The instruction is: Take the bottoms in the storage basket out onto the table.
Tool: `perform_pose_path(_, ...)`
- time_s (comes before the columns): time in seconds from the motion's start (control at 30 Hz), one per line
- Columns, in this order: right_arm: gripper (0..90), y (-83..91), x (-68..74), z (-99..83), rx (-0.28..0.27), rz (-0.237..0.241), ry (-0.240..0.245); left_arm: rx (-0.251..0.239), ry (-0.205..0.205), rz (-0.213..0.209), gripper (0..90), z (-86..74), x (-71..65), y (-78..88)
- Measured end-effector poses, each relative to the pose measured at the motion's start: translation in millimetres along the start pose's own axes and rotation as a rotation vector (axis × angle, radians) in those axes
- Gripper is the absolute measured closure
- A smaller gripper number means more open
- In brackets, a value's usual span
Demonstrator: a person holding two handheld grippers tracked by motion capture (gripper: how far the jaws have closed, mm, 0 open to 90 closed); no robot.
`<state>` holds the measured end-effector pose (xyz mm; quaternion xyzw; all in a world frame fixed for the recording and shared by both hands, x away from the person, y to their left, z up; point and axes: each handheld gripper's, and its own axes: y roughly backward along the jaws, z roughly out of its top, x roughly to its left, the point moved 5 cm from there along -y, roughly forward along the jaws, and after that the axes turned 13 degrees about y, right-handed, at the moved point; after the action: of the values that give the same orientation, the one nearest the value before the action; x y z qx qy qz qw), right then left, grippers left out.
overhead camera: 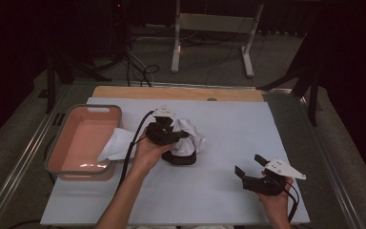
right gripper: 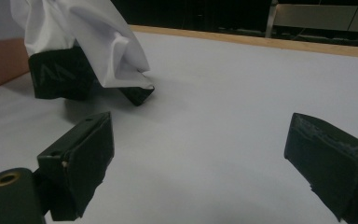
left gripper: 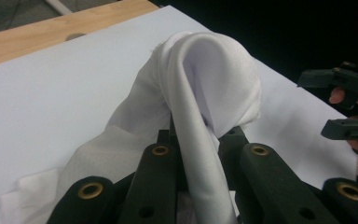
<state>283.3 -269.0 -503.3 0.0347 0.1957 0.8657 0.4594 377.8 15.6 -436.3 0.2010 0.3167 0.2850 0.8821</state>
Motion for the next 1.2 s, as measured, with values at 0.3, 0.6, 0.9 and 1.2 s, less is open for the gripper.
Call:
perform_pose_path(0.3, 8.2, -0.1, 0.1, 0.1, -0.001, 0.001, 0.001, 0.015, -0.014, -0.042, 81.8, 3.0, -16.5, -16.0)
perform_pose_path(0.6, 8.2, 0.1, -0.1, 0.1, 0.0, 0.002, -0.002, 0.042, -0.052, -0.063, 81.8, 6.4, -36.1, -33.6)
perform_pose_path(0.9, 8.2, 0.8, -0.3, 0.1, 0.0, 0.002, -0.002, 0.053, -0.068, -0.106, 81.8, 9.2, -56.5, -50.3)
perform_pose_path(1.2, 8.2, 0.6, -0.1, 0.6, -0.002, -0.002, -0.002, 0.053, -0.095, -0.18, 81.7, 15.6, -89.9, -63.3)
